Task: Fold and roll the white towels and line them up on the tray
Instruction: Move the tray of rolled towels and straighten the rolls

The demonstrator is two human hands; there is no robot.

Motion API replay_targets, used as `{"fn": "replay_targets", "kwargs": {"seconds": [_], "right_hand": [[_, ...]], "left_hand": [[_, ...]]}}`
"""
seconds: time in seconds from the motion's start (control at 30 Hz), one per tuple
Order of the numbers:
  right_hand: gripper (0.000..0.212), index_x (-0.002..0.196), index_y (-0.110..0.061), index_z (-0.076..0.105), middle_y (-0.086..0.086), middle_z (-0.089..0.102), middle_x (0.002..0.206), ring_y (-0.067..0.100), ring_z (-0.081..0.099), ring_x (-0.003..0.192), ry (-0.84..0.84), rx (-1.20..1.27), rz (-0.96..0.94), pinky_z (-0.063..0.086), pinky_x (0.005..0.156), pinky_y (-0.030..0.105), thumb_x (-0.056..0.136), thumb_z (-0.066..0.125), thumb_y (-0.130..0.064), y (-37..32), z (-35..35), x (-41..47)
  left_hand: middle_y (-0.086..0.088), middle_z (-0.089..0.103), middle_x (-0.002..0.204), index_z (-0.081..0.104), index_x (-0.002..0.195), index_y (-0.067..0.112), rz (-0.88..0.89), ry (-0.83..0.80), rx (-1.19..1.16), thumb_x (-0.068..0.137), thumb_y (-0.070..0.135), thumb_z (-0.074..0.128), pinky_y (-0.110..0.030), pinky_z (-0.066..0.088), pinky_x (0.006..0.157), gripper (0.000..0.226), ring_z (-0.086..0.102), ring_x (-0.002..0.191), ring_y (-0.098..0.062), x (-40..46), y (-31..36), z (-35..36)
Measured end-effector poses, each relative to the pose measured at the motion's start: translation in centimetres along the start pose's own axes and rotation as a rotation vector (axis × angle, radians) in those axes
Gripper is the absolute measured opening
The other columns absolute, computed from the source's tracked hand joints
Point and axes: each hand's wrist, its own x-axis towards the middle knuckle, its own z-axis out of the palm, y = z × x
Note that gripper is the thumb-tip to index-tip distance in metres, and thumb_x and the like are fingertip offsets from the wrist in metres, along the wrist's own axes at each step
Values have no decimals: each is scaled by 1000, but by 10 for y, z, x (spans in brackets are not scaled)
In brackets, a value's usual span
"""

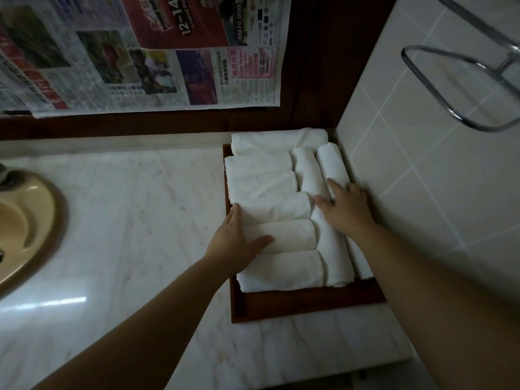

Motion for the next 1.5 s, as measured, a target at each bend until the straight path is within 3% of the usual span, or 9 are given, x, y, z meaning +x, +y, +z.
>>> {"fn": "replay_targets", "kwargs": {"seconds": [0.17,0.3,0.5,0.73,0.9,1.0,1.1,1.27,1.5], "right_hand": [[94,164,-37,9,22,20,162,42,21,149,-21,8,56,27,119,56,89,50,-77,-3,-17,13],[99,164,-37,3,16,10,168,39,16,154,-46,121,71,25,121,57,89,54,-76,-5,-21,26],[77,161,-47,15,13,5,166,42,17,149,-94,52,79,24,121,58,94,34,-79,-19,-6,40],[69,160,-46,17,15,9,164,44,25,143,-70,-41,46,28,117,58,97,28,-73,-20,1,41],[95,163,-36,-6,22,5,167,47,20,149,-85,70,107,28,118,61,94,48,-72,-24,-10,54],[116,163,-17,-15,20,5,170,43,17,154,-42,149,139,25,122,59,91,56,-73,-27,-10,61],[113,163,-9,-10,18,9,169,40,18,153,-27,133,151,24,121,54,94,54,-70,-32,-8,62],[105,164,-10,-5,19,13,168,41,26,149,-38,64,109,31,118,54,96,51,-67,-34,-6,65],[106,164,-21,-15,16,-15,171,36,-4,158,-129,54,81,11,127,57,93,40,-78,-28,-13,49]], "left_hand": [[-5,28,164,9,165,26,-14,72,-47,71,77,77,-50,42,117,127,37,148,-30,10,2,-9],[-9,14,172,0,166,17,-46,132,-94,82,72,71,-49,31,122,123,24,156,-32,33,8,-25],[-4,38,161,15,161,19,-33,20,-181,86,65,71,-46,45,113,104,45,143,-33,71,9,-30],[-2,40,161,15,163,25,-34,8,-193,78,73,73,-53,45,114,113,45,143,-31,76,7,-23],[-11,33,165,15,165,15,-62,185,-205,89,69,66,-52,45,115,106,42,147,-35,85,7,-37],[-7,42,159,12,165,12,-97,115,-264,98,62,58,-42,48,109,96,48,141,-30,97,8,-47],[-4,55,142,33,158,16,-29,4,-301,97,65,56,-42,53,102,82,57,128,-28,104,12,-48],[-5,54,145,30,161,19,-9,-33,-313,94,66,62,-46,52,108,88,56,130,-28,111,12,-42],[-1,48,152,24,162,24,0,-69,-281,79,76,71,-44,54,105,109,53,135,-29,108,8,-47]]}}
